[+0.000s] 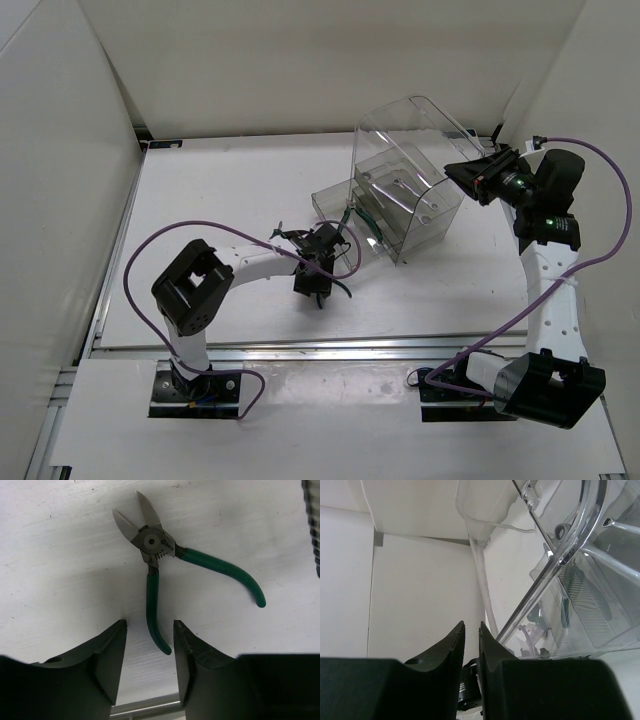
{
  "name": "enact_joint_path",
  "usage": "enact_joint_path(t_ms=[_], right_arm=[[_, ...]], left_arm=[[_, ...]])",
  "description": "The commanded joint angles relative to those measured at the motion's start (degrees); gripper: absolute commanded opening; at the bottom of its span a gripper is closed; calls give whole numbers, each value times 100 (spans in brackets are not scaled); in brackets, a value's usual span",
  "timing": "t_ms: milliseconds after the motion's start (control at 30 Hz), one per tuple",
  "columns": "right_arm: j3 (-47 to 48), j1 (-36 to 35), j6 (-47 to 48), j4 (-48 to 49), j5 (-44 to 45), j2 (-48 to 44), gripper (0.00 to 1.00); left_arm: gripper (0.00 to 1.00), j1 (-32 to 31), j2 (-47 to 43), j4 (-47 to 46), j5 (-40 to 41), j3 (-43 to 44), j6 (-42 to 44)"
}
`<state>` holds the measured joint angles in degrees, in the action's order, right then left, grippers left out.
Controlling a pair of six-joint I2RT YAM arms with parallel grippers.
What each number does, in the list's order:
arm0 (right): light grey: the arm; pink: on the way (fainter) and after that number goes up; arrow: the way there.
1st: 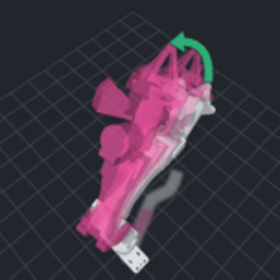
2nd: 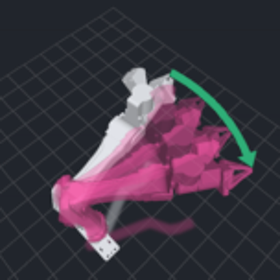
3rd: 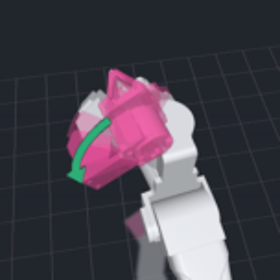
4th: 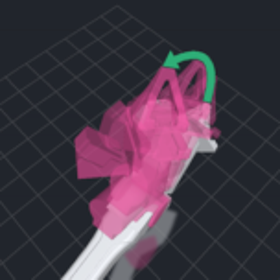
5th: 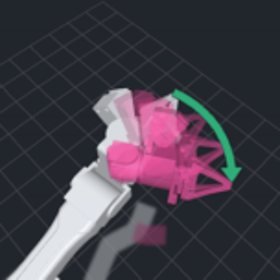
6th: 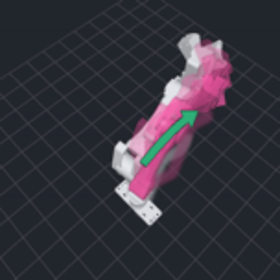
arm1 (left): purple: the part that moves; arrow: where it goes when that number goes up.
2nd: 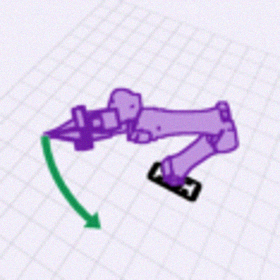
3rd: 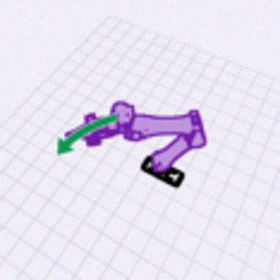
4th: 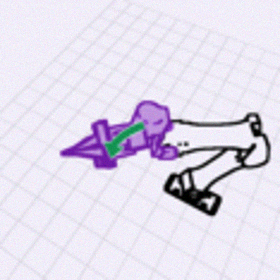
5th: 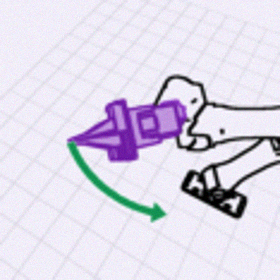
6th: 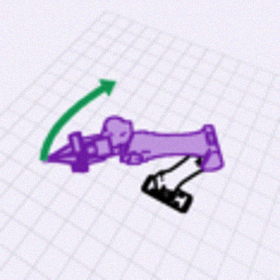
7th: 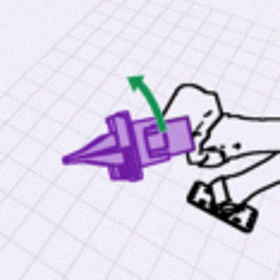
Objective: Sort the tools into containers
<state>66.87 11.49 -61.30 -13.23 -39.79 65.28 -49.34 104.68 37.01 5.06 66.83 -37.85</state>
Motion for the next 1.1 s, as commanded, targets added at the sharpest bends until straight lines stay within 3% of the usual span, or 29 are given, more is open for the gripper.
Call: enact_joint_path(t_ms=[0,133,233,333,367,633,733,933,1067], right_arm=[[195,-15,65,93,-2,-94,21],[98,-6,-92,215,-72,-94,21],[63,3,-163,304,-99,-103,21],[28,-6,-198,374,-99,-59,21],[19,3,-242,409,-108,-59,21],[-25,3,-339,550,-152,11,21],[-8,3,-339,585,-169,11,21],[-34,3,-357,603,-178,29,21],[-25,3,-357,585,-178,47,21]], left_arm=[[52,-14,131,-28,-242,-12,-65],[45,-14,184,60,-312,-47,-65],[32,-23,167,130,-243,-30,-56],[12,-5,96,427,2,154,-65],[10,12,79,551,108,294,-82],[10,47,-607,1290,1699,980,-740],[10,135,-677,1641,2182,1629,-917],[10,144,-274,1554,2386,2702,-804],[10,188,515,1432,1992,3652,-436]])
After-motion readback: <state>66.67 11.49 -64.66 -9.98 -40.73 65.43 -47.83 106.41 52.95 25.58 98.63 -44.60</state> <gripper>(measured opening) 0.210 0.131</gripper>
